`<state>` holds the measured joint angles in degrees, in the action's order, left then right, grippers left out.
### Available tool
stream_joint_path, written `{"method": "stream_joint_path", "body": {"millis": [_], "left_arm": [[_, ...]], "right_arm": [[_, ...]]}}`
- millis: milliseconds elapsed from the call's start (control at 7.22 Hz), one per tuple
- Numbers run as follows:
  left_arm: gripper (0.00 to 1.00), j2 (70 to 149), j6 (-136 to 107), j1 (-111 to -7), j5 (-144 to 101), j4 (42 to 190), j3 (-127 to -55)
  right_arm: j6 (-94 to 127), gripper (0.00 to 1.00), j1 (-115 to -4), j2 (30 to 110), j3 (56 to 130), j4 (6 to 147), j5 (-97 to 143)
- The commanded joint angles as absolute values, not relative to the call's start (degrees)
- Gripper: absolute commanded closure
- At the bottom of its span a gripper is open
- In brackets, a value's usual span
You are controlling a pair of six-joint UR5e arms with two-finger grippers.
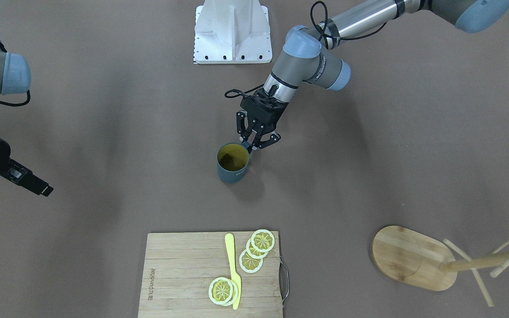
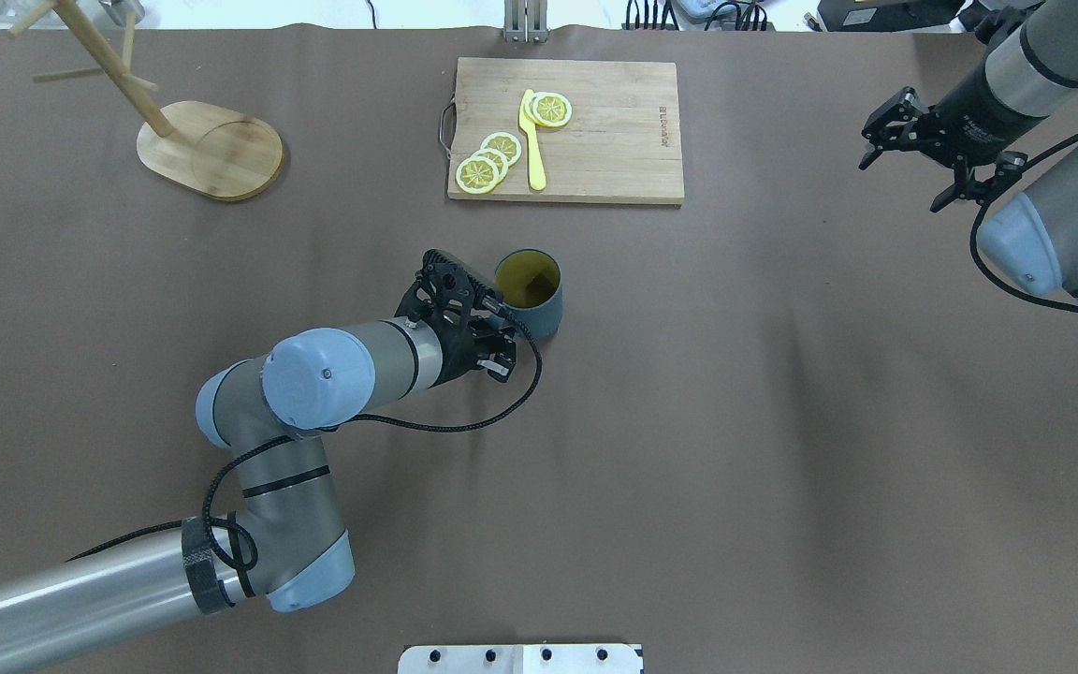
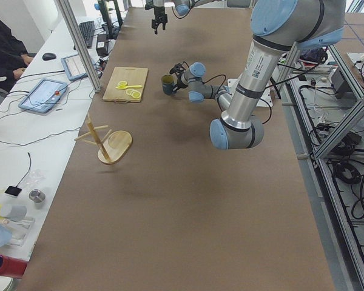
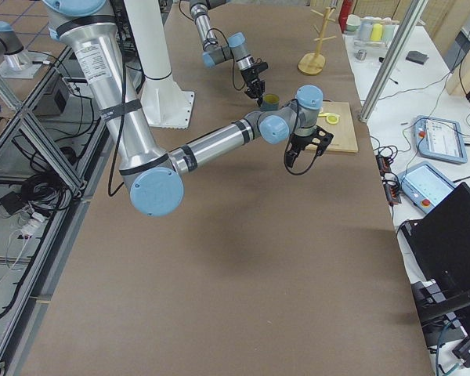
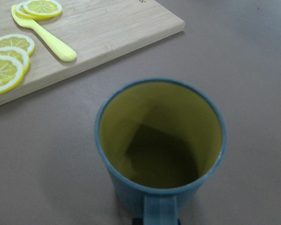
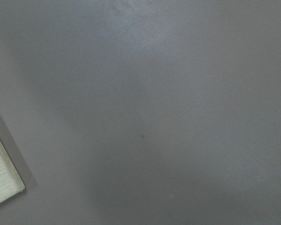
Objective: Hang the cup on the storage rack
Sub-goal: 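Lift the mug and carry it toward the wooden rack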
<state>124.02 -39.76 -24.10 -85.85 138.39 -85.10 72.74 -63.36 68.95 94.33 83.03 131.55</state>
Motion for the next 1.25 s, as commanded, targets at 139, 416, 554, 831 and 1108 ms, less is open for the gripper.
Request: {"method": "stream_joint_path", "body": {"millis": [139,416,554,831,1108], "left_arm": [[1.0,123.2,-46.3,-32.5,-94.4,140.4,-89.7],[1.0,120.3,-54.9,-42.4,-103.3,140.3,-94.3],[1.0,120.1,-60.3,-47.1,-107.3,140.1,-94.6],[1.0,120.8,-72.6,-51.4,-107.7,139.2,-92.7],[1.0,121.7,-78.2,-54.1,-106.4,139.2,-89.6]], "right_arm": [[72.9,0.0,-64.2,68.9,95.0,83.1,132.4],[72.5,0.0,-64.9,68.8,95.7,83.0,133.2],[72.6,0.0,-64.9,68.4,95.7,83.0,133.2],[72.7,0.0,-64.8,68.4,95.7,83.0,133.2],[72.6,0.0,-64.8,68.5,95.7,83.0,133.1]]}}
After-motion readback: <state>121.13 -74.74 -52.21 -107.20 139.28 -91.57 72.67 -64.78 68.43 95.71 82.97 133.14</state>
